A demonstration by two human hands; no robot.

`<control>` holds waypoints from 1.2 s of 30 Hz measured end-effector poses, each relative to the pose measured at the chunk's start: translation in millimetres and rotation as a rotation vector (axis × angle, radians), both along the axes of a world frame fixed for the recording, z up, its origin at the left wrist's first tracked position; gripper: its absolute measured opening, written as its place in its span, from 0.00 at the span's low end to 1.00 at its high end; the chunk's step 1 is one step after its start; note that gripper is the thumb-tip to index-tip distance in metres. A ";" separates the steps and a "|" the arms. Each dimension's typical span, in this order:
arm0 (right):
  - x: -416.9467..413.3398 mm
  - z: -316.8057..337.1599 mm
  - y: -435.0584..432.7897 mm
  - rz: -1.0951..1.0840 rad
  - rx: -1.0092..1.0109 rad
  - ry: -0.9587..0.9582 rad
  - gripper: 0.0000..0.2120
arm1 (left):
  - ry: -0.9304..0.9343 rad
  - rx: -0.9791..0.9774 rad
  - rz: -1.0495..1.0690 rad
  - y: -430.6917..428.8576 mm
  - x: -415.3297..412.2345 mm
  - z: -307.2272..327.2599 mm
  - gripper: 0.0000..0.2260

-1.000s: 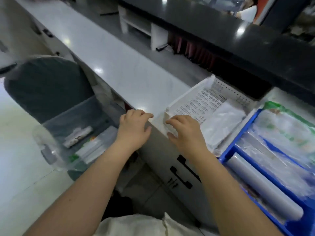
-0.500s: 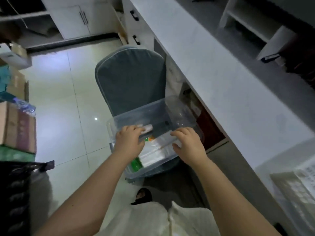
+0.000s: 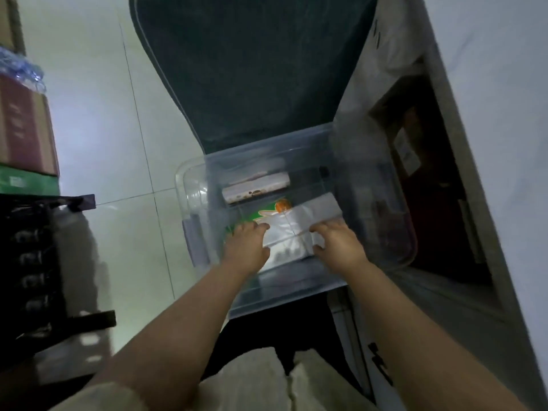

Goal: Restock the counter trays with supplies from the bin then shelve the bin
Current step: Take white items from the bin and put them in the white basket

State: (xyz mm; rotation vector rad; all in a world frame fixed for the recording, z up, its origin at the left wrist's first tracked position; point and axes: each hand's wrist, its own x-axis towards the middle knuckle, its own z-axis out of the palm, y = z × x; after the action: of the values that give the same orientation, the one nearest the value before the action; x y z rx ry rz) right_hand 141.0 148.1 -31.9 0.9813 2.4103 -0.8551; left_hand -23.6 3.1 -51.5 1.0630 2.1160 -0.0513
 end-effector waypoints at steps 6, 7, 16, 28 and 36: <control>-7.9 -82.7 47.1 0.029 -0.051 -0.077 0.22 | -0.002 -0.100 0.005 49.8 8.0 -93.3 0.32; -7.4 -92.0 51.9 0.037 -0.054 -0.078 0.22 | 0.006 -0.103 -0.005 59.3 9.8 -103.9 0.32; -2.1 -116.7 60.0 -0.015 -0.105 0.063 0.20 | -0.034 -0.174 0.102 101.7 19.4 -137.6 0.29; -34.4 -128.3 44.0 0.286 -0.246 -0.142 0.30 | -0.031 0.207 0.343 87.6 -27.1 -82.9 0.12; -34.1 -153.4 23.0 0.419 -0.063 -0.312 0.23 | -0.001 0.303 0.330 73.1 -31.0 -72.5 0.10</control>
State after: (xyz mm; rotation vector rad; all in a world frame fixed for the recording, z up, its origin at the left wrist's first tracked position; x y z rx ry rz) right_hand 106.9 171.0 -185.3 0.5091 2.1876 -0.5735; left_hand -54.6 76.2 -124.0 0.8629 2.3201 0.4406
